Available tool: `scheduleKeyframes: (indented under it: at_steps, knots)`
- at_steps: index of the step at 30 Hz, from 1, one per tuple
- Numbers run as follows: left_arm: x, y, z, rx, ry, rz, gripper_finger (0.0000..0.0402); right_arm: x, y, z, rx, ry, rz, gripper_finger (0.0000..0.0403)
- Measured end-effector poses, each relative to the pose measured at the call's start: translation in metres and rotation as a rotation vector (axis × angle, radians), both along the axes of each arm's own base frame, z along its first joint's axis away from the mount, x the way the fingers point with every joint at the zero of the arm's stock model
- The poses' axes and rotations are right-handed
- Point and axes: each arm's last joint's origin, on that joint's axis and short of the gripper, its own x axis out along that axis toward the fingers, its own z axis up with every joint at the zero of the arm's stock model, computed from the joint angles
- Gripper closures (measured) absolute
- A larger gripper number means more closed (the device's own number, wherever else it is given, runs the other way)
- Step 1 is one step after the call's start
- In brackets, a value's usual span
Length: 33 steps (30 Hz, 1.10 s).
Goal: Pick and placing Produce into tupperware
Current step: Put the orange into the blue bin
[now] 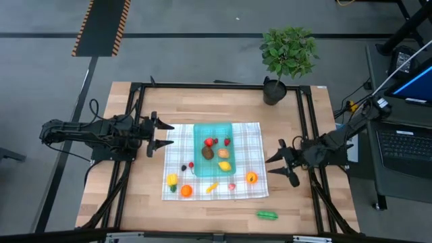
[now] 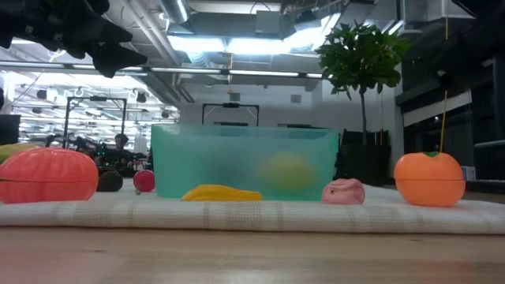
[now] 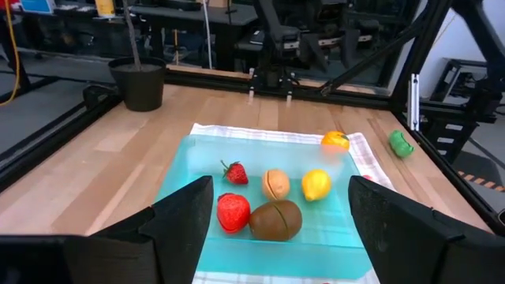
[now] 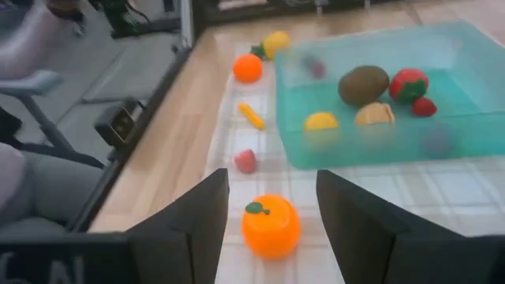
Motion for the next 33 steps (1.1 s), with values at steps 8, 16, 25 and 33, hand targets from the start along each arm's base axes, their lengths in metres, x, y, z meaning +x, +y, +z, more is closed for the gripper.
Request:
scheduleKeyframes:
  at_steps: [8,16,25,33]
  knots:
    - [0.000,0.000,0.000,0.000,0.000,0.000,0.0115,0.029,0.026,0.007,-0.039,0.150,-0.042,0.0208]
    - [-0.001,0.000,-0.003,-0.001,0.034,-0.001,0.0115,0.063,0.051,0.018,-0.106,0.268,-0.067,0.0208]
    - [-0.002,0.000,-0.007,0.003,0.074,-0.001,0.0115,0.083,0.066,0.006,-0.129,0.408,-0.124,0.0208]
    - [-0.002,0.000,-0.007,0.004,0.076,-0.001,0.0115,0.087,0.063,0.001,-0.093,0.430,-0.174,0.0207]
